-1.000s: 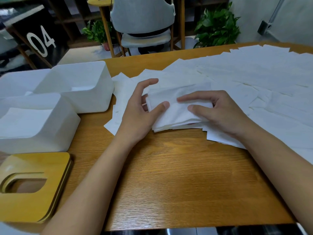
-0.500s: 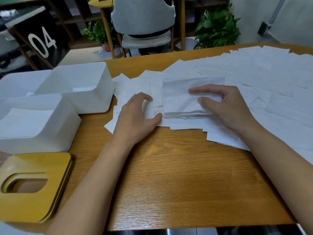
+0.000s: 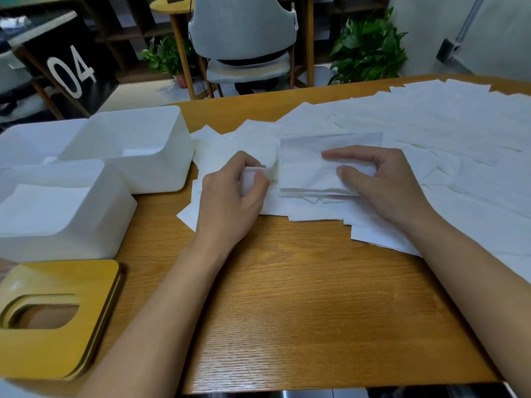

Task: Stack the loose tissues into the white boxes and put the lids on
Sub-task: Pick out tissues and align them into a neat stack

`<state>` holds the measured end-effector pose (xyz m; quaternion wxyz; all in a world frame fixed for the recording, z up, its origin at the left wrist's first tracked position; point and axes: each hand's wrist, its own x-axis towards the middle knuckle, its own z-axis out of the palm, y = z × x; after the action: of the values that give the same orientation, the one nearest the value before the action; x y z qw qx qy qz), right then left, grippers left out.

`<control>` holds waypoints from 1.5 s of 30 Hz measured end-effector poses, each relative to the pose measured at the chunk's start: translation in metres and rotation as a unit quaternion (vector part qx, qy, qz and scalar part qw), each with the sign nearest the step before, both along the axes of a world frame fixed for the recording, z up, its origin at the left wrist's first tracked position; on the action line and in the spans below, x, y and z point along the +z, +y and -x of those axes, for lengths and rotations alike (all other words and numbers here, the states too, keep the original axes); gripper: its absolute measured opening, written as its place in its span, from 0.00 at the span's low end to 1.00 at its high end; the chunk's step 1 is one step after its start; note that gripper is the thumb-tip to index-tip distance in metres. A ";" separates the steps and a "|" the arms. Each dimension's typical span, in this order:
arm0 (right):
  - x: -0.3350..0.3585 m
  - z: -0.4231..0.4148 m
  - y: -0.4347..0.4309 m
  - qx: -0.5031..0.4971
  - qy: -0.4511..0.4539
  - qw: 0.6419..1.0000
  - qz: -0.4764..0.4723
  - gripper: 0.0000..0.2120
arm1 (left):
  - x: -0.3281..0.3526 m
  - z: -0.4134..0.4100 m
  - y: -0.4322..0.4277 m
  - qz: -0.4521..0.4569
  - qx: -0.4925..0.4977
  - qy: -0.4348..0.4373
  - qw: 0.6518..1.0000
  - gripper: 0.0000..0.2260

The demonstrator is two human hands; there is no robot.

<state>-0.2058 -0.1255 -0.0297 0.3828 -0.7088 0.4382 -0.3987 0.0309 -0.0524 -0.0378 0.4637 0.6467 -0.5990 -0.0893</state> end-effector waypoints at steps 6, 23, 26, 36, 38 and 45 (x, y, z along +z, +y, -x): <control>-0.001 -0.004 0.004 0.001 0.029 0.999 0.023 0.11 | 0.002 0.012 0.002 0.068 -0.018 0.057 0.996 0.03; -0.002 -0.009 0.007 0.043 0.022 0.999 0.009 0.05 | 0.006 0.020 0.005 0.003 -0.149 0.065 0.987 0.12; 0.000 -0.006 0.007 0.051 0.003 0.998 0.020 0.06 | 0.002 0.013 0.001 0.088 -0.085 -0.122 0.985 0.16; 0.005 -0.003 0.007 0.093 -0.048 0.994 -0.009 0.06 | 0.008 0.007 0.006 0.142 -0.090 -0.079 0.983 0.04; 0.006 -0.004 0.008 0.089 -0.051 0.995 -0.008 0.08 | 0.013 0.006 0.007 0.075 -0.102 0.007 0.992 0.03; 0.006 -0.010 0.015 0.130 0.005 0.991 0.024 0.33 | 0.011 0.012 -0.001 -0.010 -0.070 0.156 0.985 0.05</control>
<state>-0.1959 -0.1108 -0.0236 0.4124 -0.7705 0.3347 -0.3524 0.0193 -0.0530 -0.0270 0.5372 0.5860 -0.5624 -0.2273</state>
